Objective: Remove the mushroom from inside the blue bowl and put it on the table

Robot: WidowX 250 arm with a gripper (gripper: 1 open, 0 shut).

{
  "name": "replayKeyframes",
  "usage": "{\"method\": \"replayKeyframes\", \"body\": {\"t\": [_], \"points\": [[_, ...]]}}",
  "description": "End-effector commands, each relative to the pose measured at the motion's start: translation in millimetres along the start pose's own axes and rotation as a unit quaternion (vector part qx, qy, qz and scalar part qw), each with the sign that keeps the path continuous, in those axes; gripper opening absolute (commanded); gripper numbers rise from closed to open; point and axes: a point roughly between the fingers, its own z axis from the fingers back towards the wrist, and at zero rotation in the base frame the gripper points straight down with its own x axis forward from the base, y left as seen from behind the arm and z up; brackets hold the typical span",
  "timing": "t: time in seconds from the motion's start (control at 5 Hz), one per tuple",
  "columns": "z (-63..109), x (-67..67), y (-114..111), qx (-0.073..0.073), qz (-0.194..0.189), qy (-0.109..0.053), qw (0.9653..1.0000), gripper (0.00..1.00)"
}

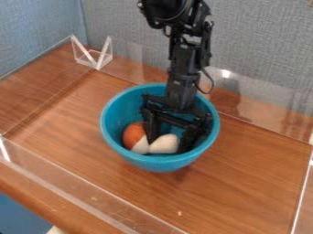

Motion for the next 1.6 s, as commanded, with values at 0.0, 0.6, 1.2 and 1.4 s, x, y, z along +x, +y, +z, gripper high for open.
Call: {"method": "replayKeyframes", "body": {"t": [0.0,0.6,1.2,1.4], "points": [[-3.3,5.8,22,-0.001,0.001,-0.011,0.9999,0.0],[7.5,5.3,42,-0.015,0.022,-0.023,0.9994,0.0],[31.5,14.5,7,-0.009,-0.043,-0.023,0.9988,0.0],[38.4,9.0,-1,-0.008,-0.066,-0.023,0.9975,0.0]]}}
